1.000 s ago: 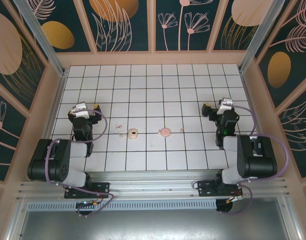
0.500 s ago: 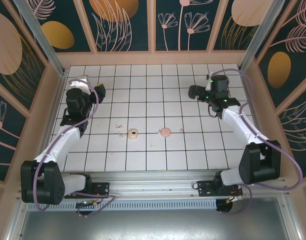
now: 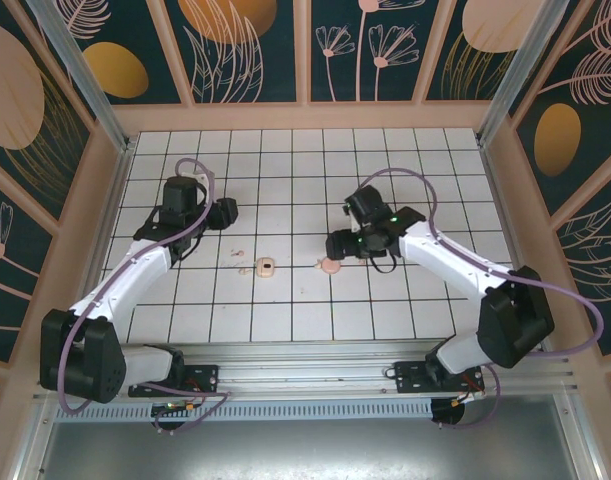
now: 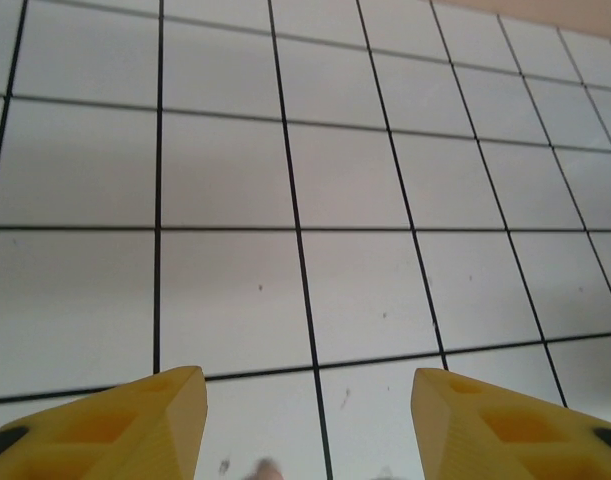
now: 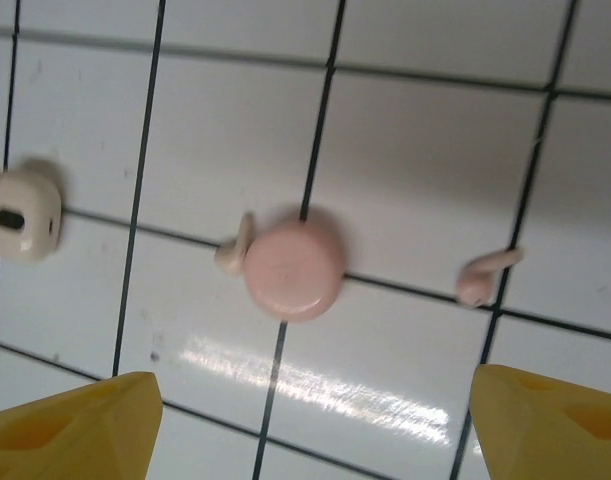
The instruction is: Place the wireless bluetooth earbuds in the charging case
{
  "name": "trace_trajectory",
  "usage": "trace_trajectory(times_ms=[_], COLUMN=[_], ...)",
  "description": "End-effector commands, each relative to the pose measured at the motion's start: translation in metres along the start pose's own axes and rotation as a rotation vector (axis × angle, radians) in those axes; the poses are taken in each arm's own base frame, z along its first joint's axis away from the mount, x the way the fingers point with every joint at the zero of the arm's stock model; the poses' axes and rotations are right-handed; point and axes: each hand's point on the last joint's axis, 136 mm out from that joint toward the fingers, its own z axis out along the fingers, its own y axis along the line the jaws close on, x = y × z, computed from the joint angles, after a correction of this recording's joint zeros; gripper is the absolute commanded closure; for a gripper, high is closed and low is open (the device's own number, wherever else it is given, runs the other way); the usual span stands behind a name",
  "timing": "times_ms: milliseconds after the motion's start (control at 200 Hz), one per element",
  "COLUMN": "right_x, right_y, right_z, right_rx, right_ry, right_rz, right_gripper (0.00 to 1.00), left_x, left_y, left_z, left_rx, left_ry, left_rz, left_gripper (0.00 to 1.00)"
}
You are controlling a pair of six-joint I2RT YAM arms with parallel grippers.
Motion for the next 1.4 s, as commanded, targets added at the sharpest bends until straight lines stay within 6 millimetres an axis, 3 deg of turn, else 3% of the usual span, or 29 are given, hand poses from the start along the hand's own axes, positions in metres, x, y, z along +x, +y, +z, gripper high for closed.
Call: trace_trajectory(times_ms=[0, 215, 551, 1396], right_x=[0.029, 0.037, 0.027, 0.019], right_y=[-0.005, -0.004, 0.003, 0.0], right_z=[0.022, 0.053, 0.077, 0.102], right_rx=[0.078, 0.146, 0.129, 0.153], right_ry=[0.119, 0.196, 0.194, 0.187], right_rz=[-0.011, -0.098, -0.102, -0.104], right_gripper=[0.2, 0.26, 0.28, 0.4], left_x=[0.017, 0.017, 0.012, 0.016], left_y=[0.007, 0.008, 0.008, 0.002], left_z=[0.001, 0.002, 0.001, 0.003], left_rx=[-0.033, -0.038, -0.043, -0.011], left_ry=[0.056, 0.066, 0.058, 0.079], left_rz=[-0.033, -0.029, -0.028, -0.001], left_gripper=[0.43, 0.42, 0.42, 0.44])
